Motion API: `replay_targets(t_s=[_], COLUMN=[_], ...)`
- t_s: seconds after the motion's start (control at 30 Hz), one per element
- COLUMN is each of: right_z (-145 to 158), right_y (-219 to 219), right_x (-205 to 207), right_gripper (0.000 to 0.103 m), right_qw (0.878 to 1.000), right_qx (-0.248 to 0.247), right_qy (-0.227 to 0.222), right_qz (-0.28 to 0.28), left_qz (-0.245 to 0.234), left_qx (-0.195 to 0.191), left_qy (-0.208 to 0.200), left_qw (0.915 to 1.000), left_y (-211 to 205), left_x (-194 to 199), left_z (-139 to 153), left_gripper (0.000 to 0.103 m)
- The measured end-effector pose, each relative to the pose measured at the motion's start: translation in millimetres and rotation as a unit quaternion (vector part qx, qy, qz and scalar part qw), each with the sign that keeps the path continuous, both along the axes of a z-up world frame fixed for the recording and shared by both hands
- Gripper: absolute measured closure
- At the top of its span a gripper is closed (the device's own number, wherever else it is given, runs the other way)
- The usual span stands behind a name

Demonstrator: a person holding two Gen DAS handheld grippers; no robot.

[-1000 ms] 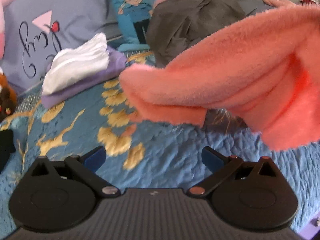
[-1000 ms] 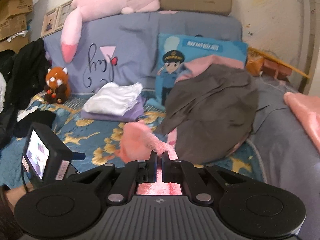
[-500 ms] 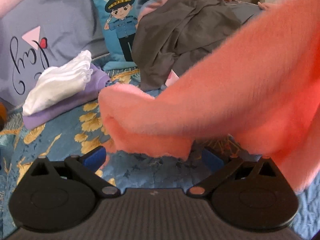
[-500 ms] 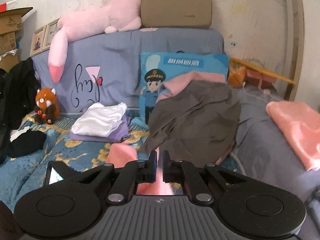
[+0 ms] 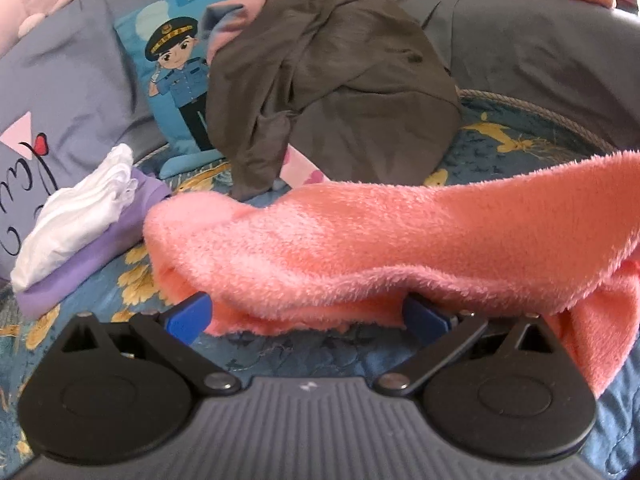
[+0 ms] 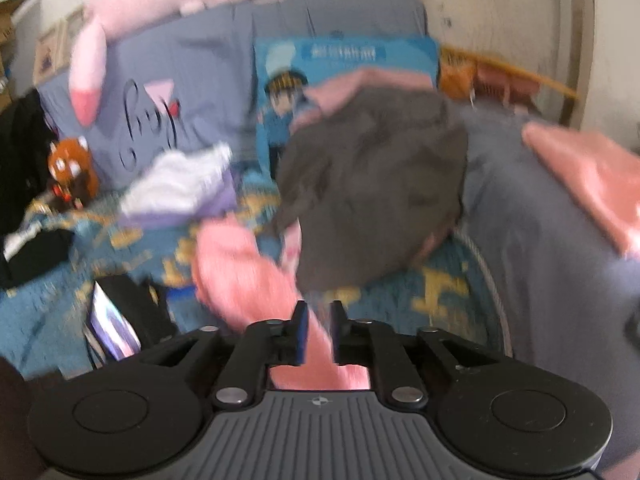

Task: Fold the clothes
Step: 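Lift the pink fleece with the right tool while the left tool follows beneath it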

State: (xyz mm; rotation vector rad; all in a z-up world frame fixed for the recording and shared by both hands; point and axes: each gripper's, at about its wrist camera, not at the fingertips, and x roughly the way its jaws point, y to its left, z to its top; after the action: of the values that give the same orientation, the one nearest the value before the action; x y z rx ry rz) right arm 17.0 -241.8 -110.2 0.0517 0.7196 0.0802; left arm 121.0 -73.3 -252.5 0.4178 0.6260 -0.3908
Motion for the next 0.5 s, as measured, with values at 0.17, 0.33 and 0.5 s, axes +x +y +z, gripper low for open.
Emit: replay_targets(t_s=[0.17, 0.33, 0.5], right_z=[-51.7, -81.4, -99.0], right_y=[9.3, 29.1, 17.1], right_x=[-22.4, -32.0, -22.3], right_gripper=[0.075, 0.073, 0.061], right_qw=[0.998, 0.997, 0.994], right_qx=[0.022, 0.017, 0.057], right_qy=[0.059, 0.07, 0.082], right_qz=[0.011, 0.006, -0.055], left_qz=[0.002, -0.012, -0.018], left_qx=[-0.033, -0.042, -0.057], left_qy=[0.028, 0.032, 0.053], left_qw=[0.9991, 0.9986, 0.9968], left_y=[19.7, 33.4, 35.5], left_x=[-3.5, -21.8, -29.9], left_z=[9.1, 24.5, 36.6], left_gripper=[0.0, 0.0, 0.0])
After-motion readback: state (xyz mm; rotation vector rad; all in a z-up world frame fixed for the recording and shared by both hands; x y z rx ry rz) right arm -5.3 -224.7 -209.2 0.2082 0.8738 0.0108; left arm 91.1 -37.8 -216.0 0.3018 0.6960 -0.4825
